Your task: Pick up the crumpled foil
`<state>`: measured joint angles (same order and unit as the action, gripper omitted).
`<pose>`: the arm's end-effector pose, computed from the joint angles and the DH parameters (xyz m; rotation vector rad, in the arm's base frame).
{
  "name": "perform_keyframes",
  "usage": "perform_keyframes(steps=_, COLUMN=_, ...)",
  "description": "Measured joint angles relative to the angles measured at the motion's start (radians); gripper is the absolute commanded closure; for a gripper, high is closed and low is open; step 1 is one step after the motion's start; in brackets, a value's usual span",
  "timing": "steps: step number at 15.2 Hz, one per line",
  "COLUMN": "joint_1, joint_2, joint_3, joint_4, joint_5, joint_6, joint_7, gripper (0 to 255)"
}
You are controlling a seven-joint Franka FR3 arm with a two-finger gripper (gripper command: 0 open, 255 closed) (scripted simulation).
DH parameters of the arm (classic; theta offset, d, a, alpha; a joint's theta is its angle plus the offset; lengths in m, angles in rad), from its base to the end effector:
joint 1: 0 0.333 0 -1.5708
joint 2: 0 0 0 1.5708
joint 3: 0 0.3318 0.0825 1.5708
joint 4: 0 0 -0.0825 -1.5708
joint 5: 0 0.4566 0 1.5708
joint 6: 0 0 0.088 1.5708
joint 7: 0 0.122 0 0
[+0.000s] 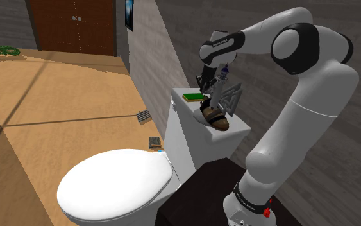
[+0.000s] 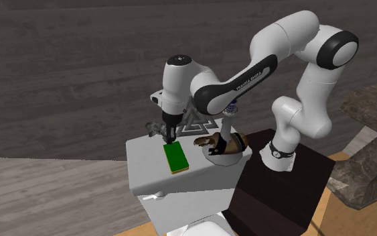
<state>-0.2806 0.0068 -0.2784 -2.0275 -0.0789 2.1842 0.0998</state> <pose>0.5367 -0.3401 0.4267 2.8895 -0.9225 0.1980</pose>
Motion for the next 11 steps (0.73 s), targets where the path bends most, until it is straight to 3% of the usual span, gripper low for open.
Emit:
perform_keyframes(steps=4, joint_1=0.0, joint_2=0.0, joint_3=0.0, joint_4=0.004, joint_5=0.0, joint_6=-0.006, joint_7=0.0, gripper=255)
perform_keyframes(steps=11, joint_1=0.002, joint_2=-0.019, joint_3=0.002, joint_4=0.07, joint_5=-0.003, joint_6=-0.093, joint_7=-0.001, gripper=255)
